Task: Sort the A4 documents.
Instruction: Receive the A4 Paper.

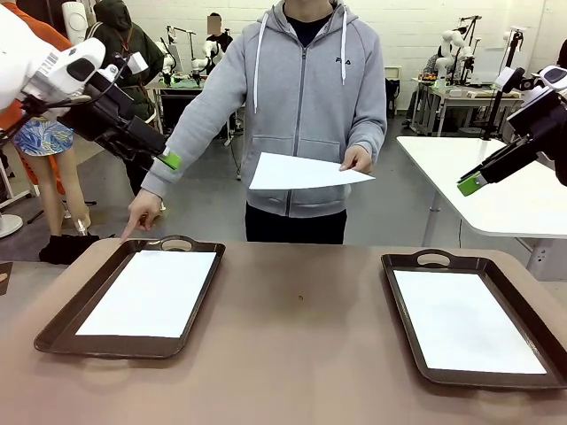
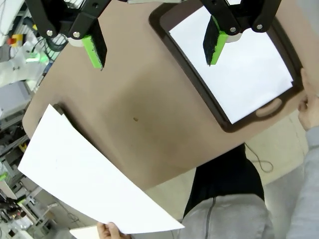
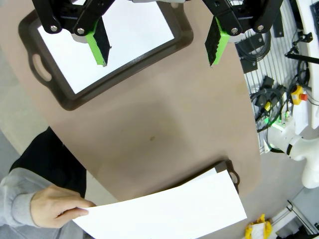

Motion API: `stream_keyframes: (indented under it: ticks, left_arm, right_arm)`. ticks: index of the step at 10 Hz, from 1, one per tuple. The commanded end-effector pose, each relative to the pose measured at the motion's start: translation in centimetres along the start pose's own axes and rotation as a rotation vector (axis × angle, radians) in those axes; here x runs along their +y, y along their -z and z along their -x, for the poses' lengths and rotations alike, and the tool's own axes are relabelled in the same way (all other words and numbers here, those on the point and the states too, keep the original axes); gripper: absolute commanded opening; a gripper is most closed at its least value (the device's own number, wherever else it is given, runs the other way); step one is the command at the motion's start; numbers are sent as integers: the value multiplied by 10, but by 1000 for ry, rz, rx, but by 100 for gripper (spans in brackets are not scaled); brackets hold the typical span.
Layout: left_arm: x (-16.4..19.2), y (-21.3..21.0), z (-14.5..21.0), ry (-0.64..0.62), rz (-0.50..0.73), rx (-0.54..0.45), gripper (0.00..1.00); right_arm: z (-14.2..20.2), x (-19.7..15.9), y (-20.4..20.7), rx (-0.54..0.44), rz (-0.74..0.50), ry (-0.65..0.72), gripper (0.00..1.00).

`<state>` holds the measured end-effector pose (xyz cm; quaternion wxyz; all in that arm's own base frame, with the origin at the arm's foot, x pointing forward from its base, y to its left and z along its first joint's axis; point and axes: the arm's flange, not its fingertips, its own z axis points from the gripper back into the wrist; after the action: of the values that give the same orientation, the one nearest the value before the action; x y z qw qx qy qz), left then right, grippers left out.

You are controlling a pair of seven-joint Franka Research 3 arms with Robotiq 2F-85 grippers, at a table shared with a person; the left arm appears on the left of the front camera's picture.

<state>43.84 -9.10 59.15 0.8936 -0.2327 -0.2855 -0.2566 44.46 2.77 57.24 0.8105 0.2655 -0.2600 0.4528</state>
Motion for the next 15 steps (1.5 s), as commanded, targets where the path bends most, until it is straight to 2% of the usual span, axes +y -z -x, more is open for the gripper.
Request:
stream_keyframes:
  ticks: [1,3,4,8,12,15]
  left_arm:
    - [13,18,-23,-140,97,18,100]
    - [26,46,-39,-239,190,31,100]
    - [29,53,-44,-263,202,28,100]
    - [36,97,-69,-375,377,1,100]
    - [31,141,-81,-429,395,80,100]
    - [29,169,-81,-507,516,64,100]
  right_arm:
    - [-1,0,1,-2,-2,-1,100]
    - [-1,0,1,-2,-2,-1,100]
    - [-1,0,1,-2,-2,-1,100]
    - [-1,0,1,-2,-2,-1,100]
    - [-1,0,1,-2,-2,-1,100]
    - [-1,0,1,-2,-2,-1,100]
